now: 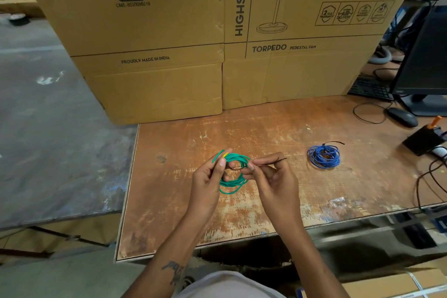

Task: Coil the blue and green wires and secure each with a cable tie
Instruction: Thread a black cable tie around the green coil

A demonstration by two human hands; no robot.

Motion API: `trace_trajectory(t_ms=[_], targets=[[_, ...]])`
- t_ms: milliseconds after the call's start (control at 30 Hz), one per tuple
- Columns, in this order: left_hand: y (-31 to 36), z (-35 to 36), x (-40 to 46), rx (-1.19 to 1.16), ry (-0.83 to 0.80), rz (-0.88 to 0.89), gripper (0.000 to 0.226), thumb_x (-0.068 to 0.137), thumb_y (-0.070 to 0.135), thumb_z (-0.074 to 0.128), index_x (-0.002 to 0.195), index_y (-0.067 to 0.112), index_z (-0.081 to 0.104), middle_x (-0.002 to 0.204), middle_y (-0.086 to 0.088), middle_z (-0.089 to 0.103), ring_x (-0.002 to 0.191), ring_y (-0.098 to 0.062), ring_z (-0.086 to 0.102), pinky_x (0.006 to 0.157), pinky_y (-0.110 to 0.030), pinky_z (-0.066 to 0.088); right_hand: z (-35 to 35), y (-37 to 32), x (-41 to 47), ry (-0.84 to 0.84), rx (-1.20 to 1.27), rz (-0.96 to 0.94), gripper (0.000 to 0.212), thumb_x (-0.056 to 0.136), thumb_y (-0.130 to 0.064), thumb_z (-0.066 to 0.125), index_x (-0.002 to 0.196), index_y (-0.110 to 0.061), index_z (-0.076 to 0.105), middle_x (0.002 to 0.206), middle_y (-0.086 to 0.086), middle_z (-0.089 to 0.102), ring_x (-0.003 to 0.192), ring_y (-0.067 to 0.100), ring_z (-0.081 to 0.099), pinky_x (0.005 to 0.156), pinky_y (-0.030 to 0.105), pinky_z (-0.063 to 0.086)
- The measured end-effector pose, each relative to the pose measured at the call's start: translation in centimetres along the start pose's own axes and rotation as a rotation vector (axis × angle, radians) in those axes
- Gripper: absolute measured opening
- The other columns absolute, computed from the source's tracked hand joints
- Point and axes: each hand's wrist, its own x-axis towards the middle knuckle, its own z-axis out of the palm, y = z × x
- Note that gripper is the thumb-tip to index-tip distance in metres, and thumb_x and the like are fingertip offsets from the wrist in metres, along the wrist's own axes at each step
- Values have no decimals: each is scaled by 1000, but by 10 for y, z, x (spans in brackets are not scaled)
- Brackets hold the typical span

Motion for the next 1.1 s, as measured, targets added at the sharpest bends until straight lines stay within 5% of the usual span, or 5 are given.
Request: trace_trajectory(t_ms=[133, 300, 667, 867, 1100], targets=[[4, -3, -1, 273, -25, 72, 29, 109, 23, 49, 124, 42, 65, 80, 16, 69, 69, -1, 53, 70, -13, 44, -8, 3, 3, -85, -214, -176, 34, 102, 6, 65, 101, -29, 62, 101, 9, 70, 92, 21, 80, 80, 49, 66], [10, -8, 1, 482, 7, 156, 33, 112, 34, 38, 131, 35, 65, 88, 13, 63, 82, -1, 58, 73, -16, 42, -12, 4, 3, -56, -110, -173, 23, 102, 7, 64, 103, -16, 63, 102, 8, 70, 92, 27, 81, 81, 53, 65], [25, 2, -2, 393, 95, 111, 57, 107, 60, 24, 115, 39, 75, 72, 22, 58, 69, 1, 51, 65, -20, 38, -21, -3, 7, -293, -154, -91, 14, 102, 0, 67, 102, -14, 64, 101, -1, 73, 97, 26, 78, 86, 59, 63], [27, 13, -3, 395, 246, 178, 51, 111, 45, 39, 87, 31, 82, 56, 10, 55, 55, -7, 51, 55, -33, 37, -21, -6, 7, -425, -312, -144, 15, 103, -3, 69, 101, -18, 65, 100, -9, 70, 97, 16, 74, 84, 39, 63], [21, 13, -8, 472, 143, 220, 24, 111, 32, 46, 108, 27, 69, 69, 2, 62, 63, -22, 60, 57, -42, 45, -11, -2, 8, -314, -449, -392, 15, 100, 3, 69, 101, -12, 68, 102, -7, 70, 101, 7, 68, 86, 20, 53]])
